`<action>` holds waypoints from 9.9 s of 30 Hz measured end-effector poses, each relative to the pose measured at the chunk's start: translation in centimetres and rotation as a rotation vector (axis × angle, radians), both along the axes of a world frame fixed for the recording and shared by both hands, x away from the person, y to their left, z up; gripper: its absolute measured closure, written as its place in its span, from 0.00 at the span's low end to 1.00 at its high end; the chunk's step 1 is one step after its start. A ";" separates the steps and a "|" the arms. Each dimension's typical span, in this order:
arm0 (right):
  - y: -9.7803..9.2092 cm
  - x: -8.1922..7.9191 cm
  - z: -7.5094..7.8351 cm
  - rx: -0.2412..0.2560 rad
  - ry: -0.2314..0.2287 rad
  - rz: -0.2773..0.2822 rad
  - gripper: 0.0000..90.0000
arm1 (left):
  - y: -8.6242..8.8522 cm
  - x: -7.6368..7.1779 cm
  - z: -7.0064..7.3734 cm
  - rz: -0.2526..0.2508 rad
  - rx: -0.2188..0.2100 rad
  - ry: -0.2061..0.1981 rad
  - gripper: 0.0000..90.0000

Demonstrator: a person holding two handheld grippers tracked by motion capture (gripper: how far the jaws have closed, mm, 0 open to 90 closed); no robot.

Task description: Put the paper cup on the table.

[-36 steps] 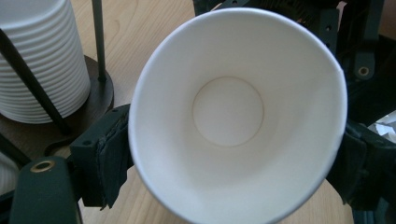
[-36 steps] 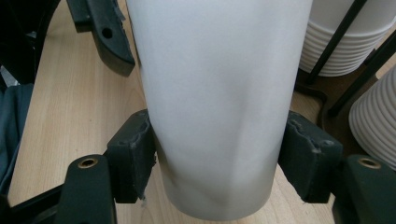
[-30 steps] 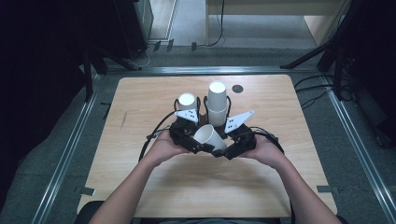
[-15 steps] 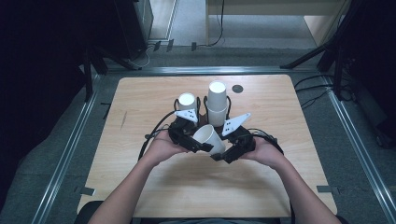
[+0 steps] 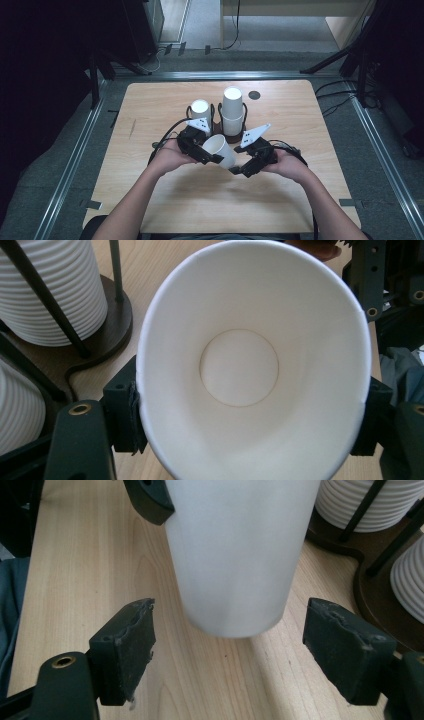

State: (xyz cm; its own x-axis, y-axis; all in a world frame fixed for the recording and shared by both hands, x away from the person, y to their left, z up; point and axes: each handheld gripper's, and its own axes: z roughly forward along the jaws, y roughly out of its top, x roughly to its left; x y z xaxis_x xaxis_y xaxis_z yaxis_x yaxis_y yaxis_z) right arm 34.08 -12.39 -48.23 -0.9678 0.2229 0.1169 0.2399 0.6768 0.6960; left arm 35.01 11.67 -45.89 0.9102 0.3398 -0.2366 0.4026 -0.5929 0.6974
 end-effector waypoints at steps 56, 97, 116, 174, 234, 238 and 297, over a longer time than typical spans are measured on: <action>-4.1 2.5 0.7 0.015 -0.044 -0.093 0.24 | 7.8 -0.1 0.2 0.126 0.085 -0.002 0.27; -4.3 2.6 -0.6 -0.011 -0.003 -0.133 0.24 | 17.8 3.5 0.0 0.442 0.166 -0.008 0.27; -5.4 1.7 -1.4 -0.030 0.003 -0.162 0.24 | 20.2 5.5 -0.7 0.567 0.314 0.016 0.26; -5.2 1.5 -1.4 -0.052 -0.004 -0.158 0.24 | 20.4 5.4 -0.7 0.609 0.338 0.025 0.06; -4.8 2.0 -0.8 -0.049 -0.028 -0.151 0.23 | 14.0 1.6 3.7 0.438 0.037 -0.052 0.07; -4.8 2.0 -0.8 -0.050 -0.030 -0.149 0.23 | 13.1 1.3 3.1 0.403 0.032 -0.056 0.07; -3.2 1.0 -0.8 -0.070 -0.067 -0.108 0.23 | -1.5 -1.5 -3.2 0.214 0.102 -0.147 0.07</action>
State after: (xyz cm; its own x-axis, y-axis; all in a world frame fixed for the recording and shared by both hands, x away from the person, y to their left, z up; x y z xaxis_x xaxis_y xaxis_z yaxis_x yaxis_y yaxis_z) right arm 35.11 -15.61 -49.05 -0.9430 0.3312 0.0334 0.2683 0.6969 0.6651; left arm 33.52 10.15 -49.10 0.8370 0.5437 -0.0617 0.4253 -0.5754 0.6986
